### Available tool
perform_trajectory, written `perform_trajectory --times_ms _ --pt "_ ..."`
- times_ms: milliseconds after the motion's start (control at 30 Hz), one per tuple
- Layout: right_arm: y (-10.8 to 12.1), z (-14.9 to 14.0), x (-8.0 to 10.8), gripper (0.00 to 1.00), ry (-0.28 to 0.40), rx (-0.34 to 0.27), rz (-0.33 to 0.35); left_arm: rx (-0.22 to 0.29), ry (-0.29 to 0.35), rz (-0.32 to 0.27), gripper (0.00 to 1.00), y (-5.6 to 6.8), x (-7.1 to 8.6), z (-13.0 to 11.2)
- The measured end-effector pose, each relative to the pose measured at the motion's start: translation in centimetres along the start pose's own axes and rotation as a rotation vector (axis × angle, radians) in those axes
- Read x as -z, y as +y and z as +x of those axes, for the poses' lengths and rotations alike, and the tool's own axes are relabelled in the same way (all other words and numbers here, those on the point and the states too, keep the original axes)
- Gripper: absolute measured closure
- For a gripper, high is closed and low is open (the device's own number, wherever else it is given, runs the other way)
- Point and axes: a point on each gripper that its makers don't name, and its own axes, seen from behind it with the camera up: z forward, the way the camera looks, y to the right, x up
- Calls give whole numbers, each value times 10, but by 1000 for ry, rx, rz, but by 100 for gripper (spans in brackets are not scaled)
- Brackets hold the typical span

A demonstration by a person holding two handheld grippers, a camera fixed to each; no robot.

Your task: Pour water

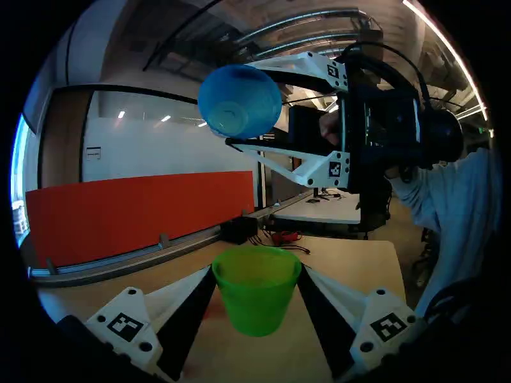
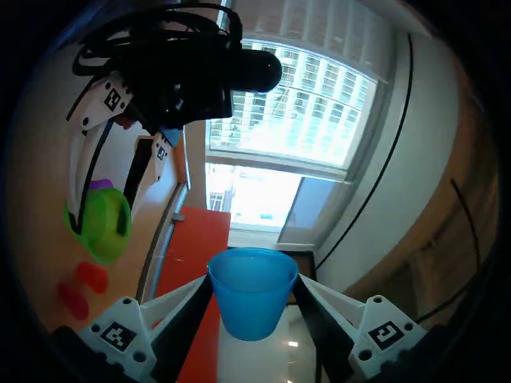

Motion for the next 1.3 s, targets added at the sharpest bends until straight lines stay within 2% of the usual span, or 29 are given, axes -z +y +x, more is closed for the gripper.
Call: perform_trajectory --times_ms 167,367,767,1100,1300 --pt "-1 -7 2 10 -8 -102 7 -2 0 3 12 0 1 1" --pt "-9 -13 3 10 -22 -284 26 -3 0 7 12 -2 1 1" --pt "-18 -6 8 10 -36 -687 43 -9 -4 17 12 -5 4 -1" --pt "-23 1 14 10 -46 -1088 66 -11 -6 29 12 -11 8 -1" --pt "-25 6 17 10 -41 -1297 93 -17 -8 40 12 -17 10 1"
